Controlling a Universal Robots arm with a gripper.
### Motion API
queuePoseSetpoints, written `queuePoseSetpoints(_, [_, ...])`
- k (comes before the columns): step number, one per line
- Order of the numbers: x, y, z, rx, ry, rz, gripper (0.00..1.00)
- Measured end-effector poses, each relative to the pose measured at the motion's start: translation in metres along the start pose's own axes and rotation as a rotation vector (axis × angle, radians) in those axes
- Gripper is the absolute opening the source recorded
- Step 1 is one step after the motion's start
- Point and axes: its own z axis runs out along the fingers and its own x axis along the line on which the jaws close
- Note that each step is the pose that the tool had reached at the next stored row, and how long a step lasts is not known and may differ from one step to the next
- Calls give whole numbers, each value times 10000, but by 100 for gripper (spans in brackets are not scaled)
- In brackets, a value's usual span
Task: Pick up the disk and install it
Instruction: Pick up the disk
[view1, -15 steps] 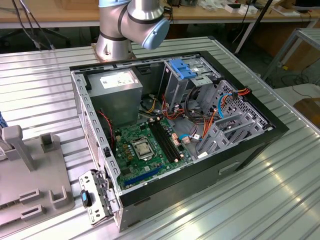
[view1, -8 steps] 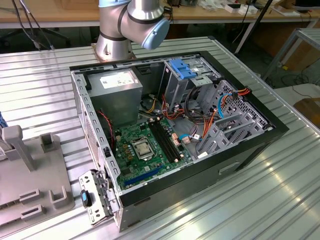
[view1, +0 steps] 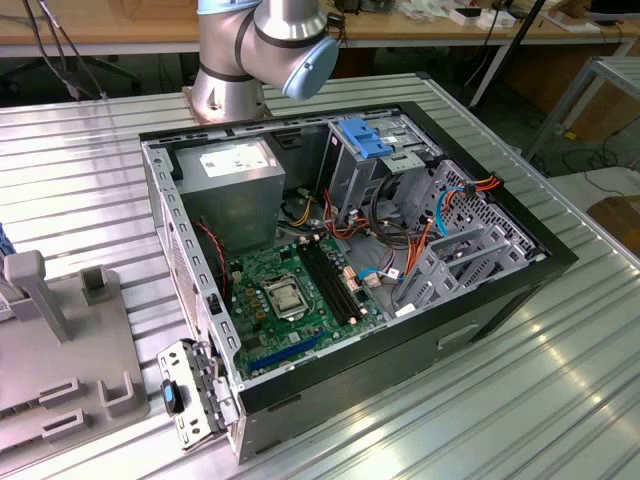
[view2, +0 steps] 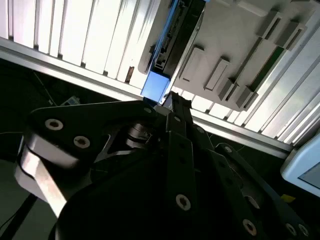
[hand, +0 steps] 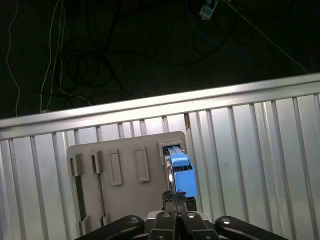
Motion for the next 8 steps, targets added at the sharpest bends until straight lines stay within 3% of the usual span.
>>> queuePoseSetpoints(1, [-12, 0, 16, 26, 4, -93, 24])
queuePoseSetpoints(2, [-26, 0, 37, 57, 7, -228, 29])
queuePoseSetpoints(3, [-27, -1, 45, 65, 9, -364, 29])
queuePoseSetpoints(6, [-34, 2, 83, 82, 12, -961, 48])
queuePoseSetpoints(8, [-46, 3, 107, 111, 12, -1034, 54])
